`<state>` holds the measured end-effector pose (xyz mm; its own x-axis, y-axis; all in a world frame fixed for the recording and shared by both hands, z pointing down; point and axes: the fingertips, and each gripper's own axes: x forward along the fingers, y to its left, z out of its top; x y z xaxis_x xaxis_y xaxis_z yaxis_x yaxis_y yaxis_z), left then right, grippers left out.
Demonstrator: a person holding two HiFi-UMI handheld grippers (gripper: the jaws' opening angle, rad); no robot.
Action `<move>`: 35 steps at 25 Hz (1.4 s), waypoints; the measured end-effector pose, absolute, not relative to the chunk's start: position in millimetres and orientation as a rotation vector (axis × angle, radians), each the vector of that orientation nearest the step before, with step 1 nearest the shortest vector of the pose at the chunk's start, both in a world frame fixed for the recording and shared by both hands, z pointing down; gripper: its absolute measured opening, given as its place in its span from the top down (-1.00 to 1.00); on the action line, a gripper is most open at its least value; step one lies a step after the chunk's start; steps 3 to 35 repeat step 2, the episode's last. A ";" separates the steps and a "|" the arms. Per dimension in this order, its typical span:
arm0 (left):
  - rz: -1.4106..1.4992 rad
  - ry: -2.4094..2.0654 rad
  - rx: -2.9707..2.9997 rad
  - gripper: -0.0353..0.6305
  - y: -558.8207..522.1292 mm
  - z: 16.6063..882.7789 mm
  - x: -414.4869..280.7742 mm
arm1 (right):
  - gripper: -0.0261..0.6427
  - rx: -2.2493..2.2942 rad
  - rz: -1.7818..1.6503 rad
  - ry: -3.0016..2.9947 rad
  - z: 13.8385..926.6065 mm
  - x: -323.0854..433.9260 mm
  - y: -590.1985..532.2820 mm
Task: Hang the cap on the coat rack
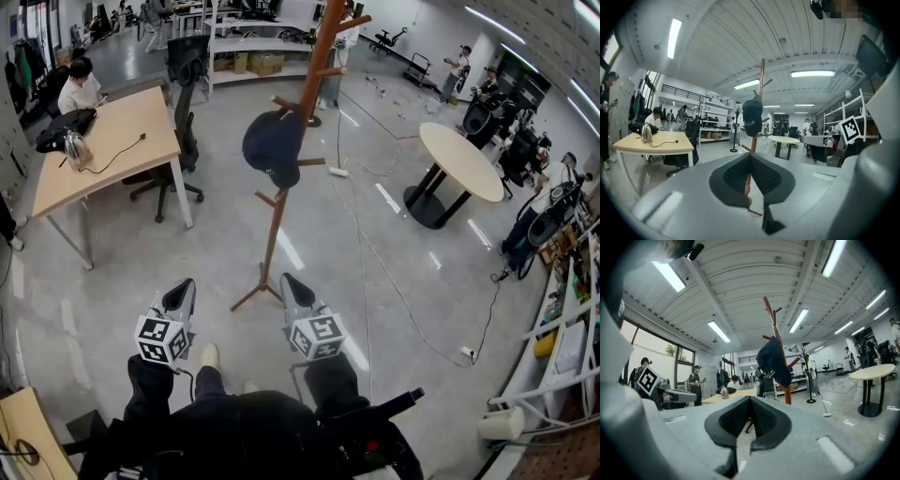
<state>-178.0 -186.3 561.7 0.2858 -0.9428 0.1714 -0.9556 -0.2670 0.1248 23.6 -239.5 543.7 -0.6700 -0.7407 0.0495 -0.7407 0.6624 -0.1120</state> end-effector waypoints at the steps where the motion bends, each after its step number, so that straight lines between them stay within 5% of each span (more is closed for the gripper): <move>1: 0.093 -1.762 2.347 0.89 -186.5 562.2 -178.0 | 0.92 -1.276 -0.196 2.864 544.1 23.6 -240.0; 35: 0.093 -1.762 2.347 0.89 -186.8 562.7 -178.1 | 0.92 -1.276 -0.200 2.864 544.6 23.6 -240.4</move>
